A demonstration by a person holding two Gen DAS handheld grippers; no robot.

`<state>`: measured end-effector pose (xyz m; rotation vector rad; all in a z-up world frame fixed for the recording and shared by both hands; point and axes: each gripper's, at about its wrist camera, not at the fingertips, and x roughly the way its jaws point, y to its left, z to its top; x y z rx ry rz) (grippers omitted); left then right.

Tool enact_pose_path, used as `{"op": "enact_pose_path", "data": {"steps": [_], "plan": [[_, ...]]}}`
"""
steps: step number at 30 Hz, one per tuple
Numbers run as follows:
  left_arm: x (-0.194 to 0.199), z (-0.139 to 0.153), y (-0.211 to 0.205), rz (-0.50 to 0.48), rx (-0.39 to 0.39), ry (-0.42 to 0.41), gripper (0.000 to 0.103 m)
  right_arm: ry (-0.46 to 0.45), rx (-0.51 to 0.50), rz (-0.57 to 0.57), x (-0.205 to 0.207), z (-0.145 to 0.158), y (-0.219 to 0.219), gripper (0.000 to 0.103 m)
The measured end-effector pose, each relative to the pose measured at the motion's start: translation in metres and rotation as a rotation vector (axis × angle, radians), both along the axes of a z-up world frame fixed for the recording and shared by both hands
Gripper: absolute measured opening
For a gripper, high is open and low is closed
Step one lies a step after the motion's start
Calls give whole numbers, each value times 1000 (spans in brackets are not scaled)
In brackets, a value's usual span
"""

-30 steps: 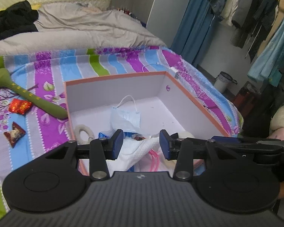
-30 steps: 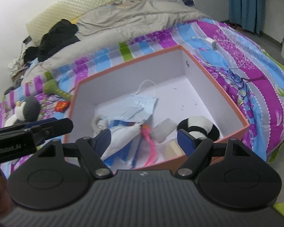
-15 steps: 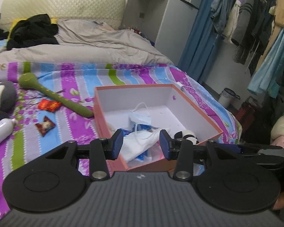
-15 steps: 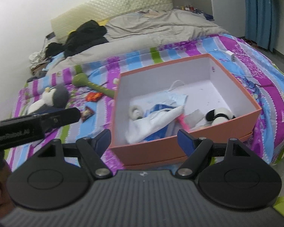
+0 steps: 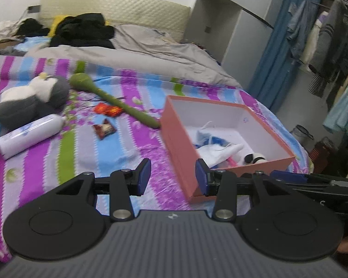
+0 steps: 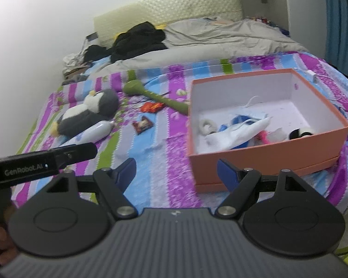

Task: Organize soft objects
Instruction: 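Withdraw both tools from the box back over the bed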

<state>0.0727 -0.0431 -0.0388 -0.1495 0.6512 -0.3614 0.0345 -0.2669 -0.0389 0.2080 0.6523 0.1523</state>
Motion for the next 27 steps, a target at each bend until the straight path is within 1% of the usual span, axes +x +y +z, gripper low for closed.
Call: {"op": "enact_pose_path", "data": {"steps": [6,9,13,16,20,22,24,27], "plan": [[-31,-14,37,70,-7,-5,48,-11,-13,82,-15,-8,30,79],[-35,-24,51,99,-21,16,48,-2,-19,107,-14,-13,40,79],[-31,-34,62,122,-24,31,48,0,-23,107,-7,-18,45,79],[-19,-43,66,131,-29,42,48,10,-22,97,5,-23,46,79],[7,-57,66,142,-26,60,48,9,-12,97,27,-26,50,79],[21,-65,67,149,-26,66,51,9,-11,104,42,-28,55,79],[40,-76,69,154,-27,75,53,10,-9,113,56,-30,61,79],[65,-95,71,157,-22,83,53,14,2,133,79,-36,73,79]]}}
